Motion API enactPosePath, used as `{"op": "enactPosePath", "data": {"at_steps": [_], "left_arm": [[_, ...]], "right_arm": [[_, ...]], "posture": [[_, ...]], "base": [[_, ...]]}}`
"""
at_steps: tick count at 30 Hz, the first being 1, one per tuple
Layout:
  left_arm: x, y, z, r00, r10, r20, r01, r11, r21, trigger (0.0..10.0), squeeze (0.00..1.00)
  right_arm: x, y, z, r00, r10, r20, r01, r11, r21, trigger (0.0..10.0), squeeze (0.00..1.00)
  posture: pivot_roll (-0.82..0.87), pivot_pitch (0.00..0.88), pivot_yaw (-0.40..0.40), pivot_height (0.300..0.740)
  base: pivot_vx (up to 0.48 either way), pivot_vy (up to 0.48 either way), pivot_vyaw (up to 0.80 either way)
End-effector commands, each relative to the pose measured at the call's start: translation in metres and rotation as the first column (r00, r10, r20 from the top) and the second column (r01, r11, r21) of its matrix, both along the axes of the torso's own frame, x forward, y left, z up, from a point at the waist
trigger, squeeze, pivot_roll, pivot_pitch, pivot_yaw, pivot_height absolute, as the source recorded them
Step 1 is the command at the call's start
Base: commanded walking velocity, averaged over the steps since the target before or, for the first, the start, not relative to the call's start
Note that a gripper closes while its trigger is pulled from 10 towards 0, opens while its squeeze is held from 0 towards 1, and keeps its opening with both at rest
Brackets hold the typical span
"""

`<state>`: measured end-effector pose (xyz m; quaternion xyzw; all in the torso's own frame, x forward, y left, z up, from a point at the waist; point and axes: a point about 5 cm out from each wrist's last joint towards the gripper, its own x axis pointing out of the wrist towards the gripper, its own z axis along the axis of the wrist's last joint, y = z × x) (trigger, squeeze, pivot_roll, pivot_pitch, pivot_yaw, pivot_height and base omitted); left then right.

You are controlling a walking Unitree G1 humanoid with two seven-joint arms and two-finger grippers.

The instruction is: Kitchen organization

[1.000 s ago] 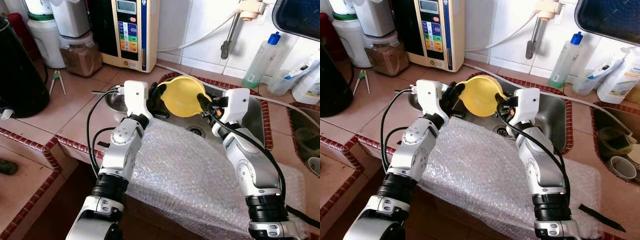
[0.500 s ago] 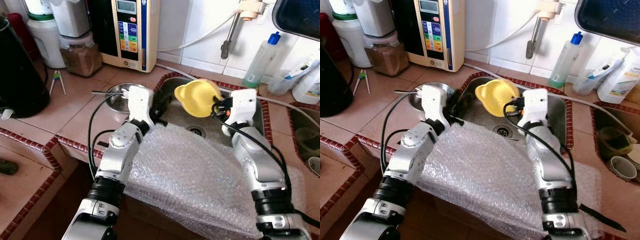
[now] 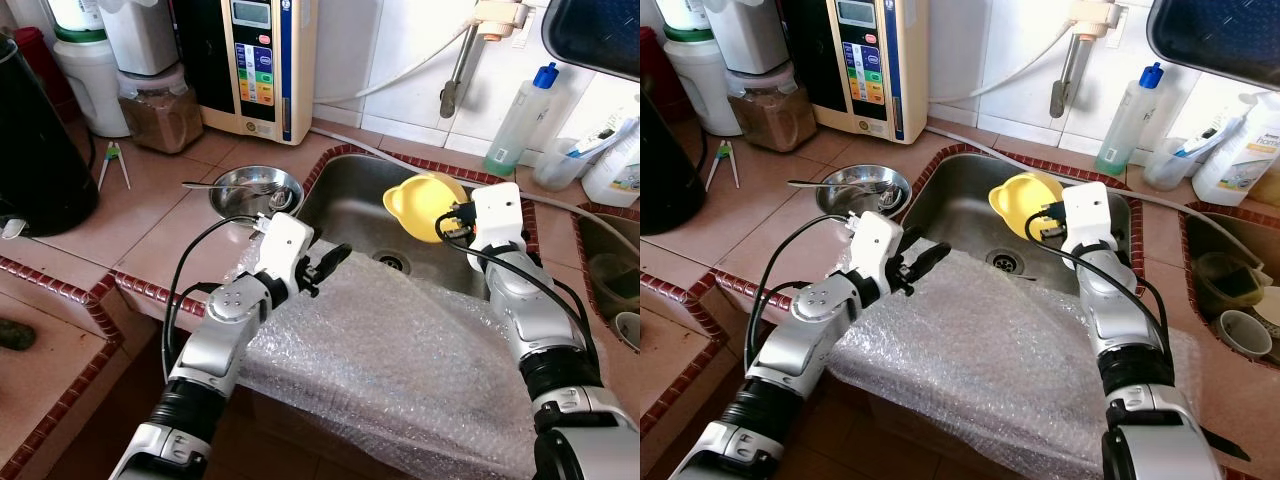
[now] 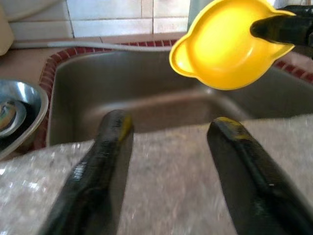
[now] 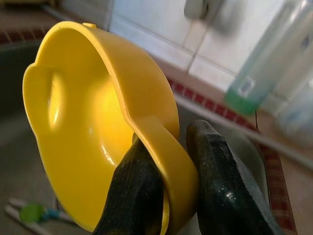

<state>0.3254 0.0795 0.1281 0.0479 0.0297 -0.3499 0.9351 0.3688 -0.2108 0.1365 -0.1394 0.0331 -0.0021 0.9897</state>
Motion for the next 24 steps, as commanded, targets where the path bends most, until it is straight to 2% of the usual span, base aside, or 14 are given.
{"op": "enactPosePath", "data": {"at_steps": [1, 6, 7, 8, 13, 19, 24], "left_arm": [[-0.003, -0.004, 0.001, 0.999, -0.028, 0.017, 0.028, 0.999, 0.025, 10.0, 1.00], [-0.004, -0.005, 0.001, 0.999, -0.027, 0.024, 0.027, 0.999, 0.037, 10.0, 1.00], [-0.004, -0.006, 0.001, 0.999, -0.028, 0.026, 0.027, 0.999, 0.038, 10.0, 1.00], [-0.004, -0.008, 0.003, 0.999, -0.032, 0.030, 0.031, 0.999, 0.038, 10.0, 1.00], [-0.004, -0.009, 0.004, 0.999, -0.036, 0.035, 0.035, 0.999, 0.037, 10.0, 1.00], [-0.002, -0.009, 0.005, 0.999, -0.033, 0.038, 0.032, 0.999, 0.042, 10.0, 1.00], [0.003, -0.009, 0.011, 0.997, 0.015, 0.078, -0.017, 0.999, 0.027, 10.0, 1.00]], "right_arm": [[0.003, -0.007, 0.001, 0.999, -0.035, 0.000, 0.035, 0.999, -0.008, 0.0, 0.00], [0.004, -0.007, -0.007, 0.998, -0.051, -0.028, 0.052, 0.999, 0.008, 0.0, 0.00], [0.004, -0.007, -0.007, 0.998, -0.054, -0.030, 0.054, 0.998, 0.014, 1.4, 0.75], [0.005, -0.005, -0.011, 0.997, -0.063, -0.046, 0.064, 0.997, 0.034, 10.0, 1.00], [0.007, 0.003, -0.013, 0.998, -0.045, -0.045, 0.048, 0.997, 0.055, 10.0, 1.00], [0.007, 0.004, -0.015, 0.998, -0.049, -0.049, 0.054, 0.994, 0.091, 10.0, 1.00], [0.006, 0.006, -0.016, 0.999, -0.036, -0.038, 0.040, 0.993, 0.112, 10.0, 1.00]], "posture": [[-0.06, 0.000, -0.021, 0.740], [-0.05, 0.000, -0.025, 0.740], [-0.05, 0.000, -0.025, 0.740], [-0.05, 0.000, -0.027, 0.740], [-0.05, 0.000, -0.023, 0.740], [-0.06, 0.000, -0.023, 0.740], [-0.06, 0.000, -0.023, 0.740]], "base": [[0.000, 0.000, 0.00], [0.000, 0.000, 0.00], [0.000, 0.000, 0.00], [0.000, 0.000, 0.00], [0.000, 0.000, 0.00], [0.000, 0.000, 0.00], [0.000, 0.000, 0.00]]}}
